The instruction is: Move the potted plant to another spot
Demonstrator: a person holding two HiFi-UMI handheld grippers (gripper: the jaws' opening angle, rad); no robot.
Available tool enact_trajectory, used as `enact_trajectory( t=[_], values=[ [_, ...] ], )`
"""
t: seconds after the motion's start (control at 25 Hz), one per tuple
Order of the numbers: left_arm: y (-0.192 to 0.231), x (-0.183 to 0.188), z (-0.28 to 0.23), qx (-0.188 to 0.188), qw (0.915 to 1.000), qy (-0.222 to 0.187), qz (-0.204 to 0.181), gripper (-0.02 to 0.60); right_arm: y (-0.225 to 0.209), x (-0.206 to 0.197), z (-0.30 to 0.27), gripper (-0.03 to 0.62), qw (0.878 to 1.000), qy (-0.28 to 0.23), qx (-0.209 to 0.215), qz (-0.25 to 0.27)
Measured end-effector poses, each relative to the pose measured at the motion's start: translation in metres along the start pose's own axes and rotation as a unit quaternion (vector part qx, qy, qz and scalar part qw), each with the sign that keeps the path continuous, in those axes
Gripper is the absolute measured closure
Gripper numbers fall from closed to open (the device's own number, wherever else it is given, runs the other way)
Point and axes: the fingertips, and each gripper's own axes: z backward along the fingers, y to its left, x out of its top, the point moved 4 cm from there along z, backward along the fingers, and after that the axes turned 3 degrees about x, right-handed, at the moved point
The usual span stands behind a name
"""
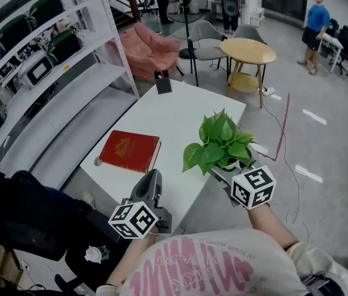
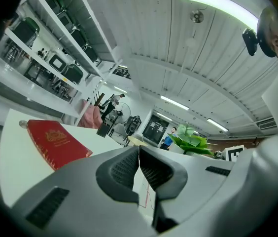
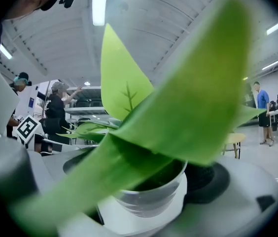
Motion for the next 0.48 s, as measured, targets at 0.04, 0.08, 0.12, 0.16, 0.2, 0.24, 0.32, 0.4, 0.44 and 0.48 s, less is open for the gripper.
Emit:
enact_trajectory(
  t=[0.04, 0.08, 0.12, 0.16, 0.2, 0.24, 0.32, 0.4, 0.44, 0.48],
  values=[
    [0.006, 0.006, -0.006, 0.002, 1.0000, -0.003, 0.000, 0.557, -0.002, 0.001, -0.010, 0.052, 1.000, 0.001, 0.000, 0.000],
    [0.012, 0.011, -0.011, 0.004, 1.0000, -0.005, 0.000, 0.557, -0.004, 0.002, -0.019, 0.052, 1.000, 0.001, 0.001, 0.000],
    [0.018, 0.014, -0.016, 0.006, 1.0000, -0.007, 0.001, 0.557, -0.006, 0.003, -0.028, 0.052, 1.000, 0.001, 0.001, -0.001],
    [0.023, 0.017, -0.021, 0.008, 0.9999, -0.009, 0.002, 0.557, -0.008, 0.004, -0.037, 0.052, 1.000, 0.001, 0.003, -0.002],
    [0.028, 0.019, -0.025, 0.010, 0.9999, -0.011, 0.003, 0.557, -0.009, 0.004, -0.045, 0.052, 1.000, 0.002, 0.006, 0.000],
    [0.033, 0.020, -0.028, 0.013, 0.9998, -0.012, 0.005, 0.557, -0.010, 0.004, -0.053, 0.052, 1.000, 0.003, 0.009, 0.002],
    [0.044, 0.019, -0.034, 0.019, 0.9997, -0.014, 0.008, 0.557, -0.012, -0.001, -0.069, 0.052, 1.000, 0.006, 0.014, 0.006],
    [0.056, 0.014, -0.038, 0.026, 0.9995, -0.016, 0.010, 0.557, -0.017, -0.010, -0.084, 0.052, 1.000, 0.010, 0.017, 0.002],
    [0.062, 0.011, -0.040, 0.031, 0.9993, -0.016, 0.011, 0.557, -0.019, -0.014, -0.093, 0.051, 1.000, 0.011, 0.019, -0.003],
    [0.067, 0.008, -0.040, 0.036, 0.9991, -0.016, 0.012, 0.557, -0.020, -0.019, -0.101, 0.052, 1.000, 0.013, 0.021, -0.008]
  ],
)
